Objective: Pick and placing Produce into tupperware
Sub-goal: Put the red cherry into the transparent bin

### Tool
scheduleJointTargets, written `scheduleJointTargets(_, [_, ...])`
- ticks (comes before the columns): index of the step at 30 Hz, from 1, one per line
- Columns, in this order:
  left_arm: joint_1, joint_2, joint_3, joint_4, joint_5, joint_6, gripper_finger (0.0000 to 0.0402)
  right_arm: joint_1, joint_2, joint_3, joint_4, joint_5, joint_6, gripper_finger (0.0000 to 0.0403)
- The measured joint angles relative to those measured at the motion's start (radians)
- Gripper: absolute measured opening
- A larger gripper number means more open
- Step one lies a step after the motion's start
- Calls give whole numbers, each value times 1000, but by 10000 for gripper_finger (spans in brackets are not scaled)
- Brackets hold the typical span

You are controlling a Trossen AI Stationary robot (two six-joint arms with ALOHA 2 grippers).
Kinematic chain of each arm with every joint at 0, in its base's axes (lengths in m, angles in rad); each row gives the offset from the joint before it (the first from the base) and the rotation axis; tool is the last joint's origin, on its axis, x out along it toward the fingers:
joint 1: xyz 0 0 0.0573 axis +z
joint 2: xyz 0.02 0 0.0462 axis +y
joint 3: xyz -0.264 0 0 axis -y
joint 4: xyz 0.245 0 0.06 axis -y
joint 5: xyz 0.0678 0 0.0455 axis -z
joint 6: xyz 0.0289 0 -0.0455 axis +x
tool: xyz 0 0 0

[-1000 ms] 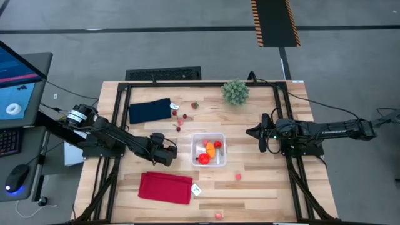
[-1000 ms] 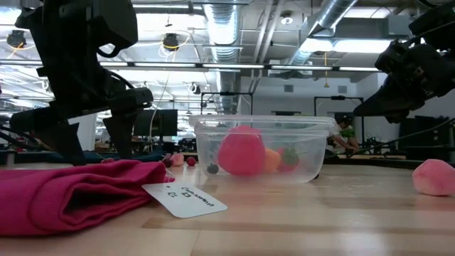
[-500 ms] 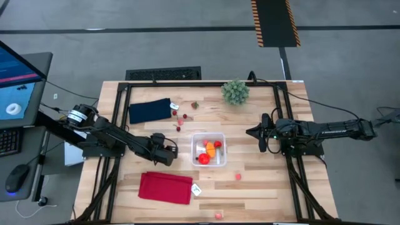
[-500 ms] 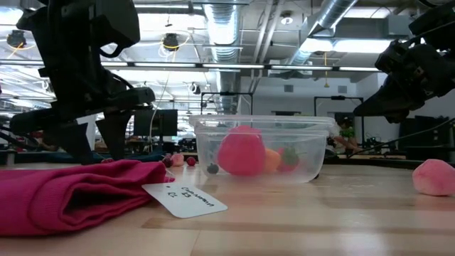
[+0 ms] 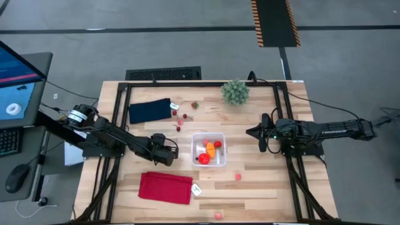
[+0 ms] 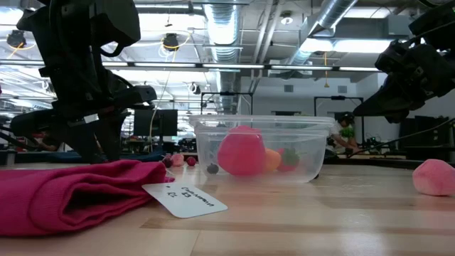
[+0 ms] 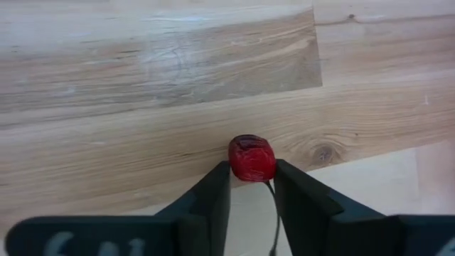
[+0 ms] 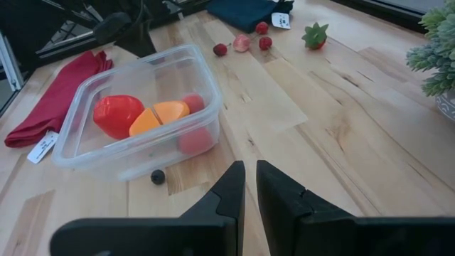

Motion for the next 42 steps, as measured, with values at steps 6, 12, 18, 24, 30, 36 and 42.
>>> scheduleJointTargets(6, [0,0,0,-3,-3,1,58,0,0,0,0,0,0,60])
scheduleJointTargets(12, [0,0,0,-2,-4,2,43,0,0,0,0,0,0,60])
scheduleJointTargets(18, [0,0,0,6,-15,9,41,0,0,0,0,0,0,60])
scheduleJointTargets(24, [0,0,10,53,-33,118,41,0,0,0,0,0,0,60])
scheduleJointTargets(30, [0,0,79,45,-57,226,41,0,0,0,0,0,0,60])
scheduleJointTargets(36, [0,0,146,49,-113,326,41,0,0,0,0,0,0,60])
scheduleJointTargets(42, [4,-1,221,82,-153,498,41,0,0,0,0,0,0,60])
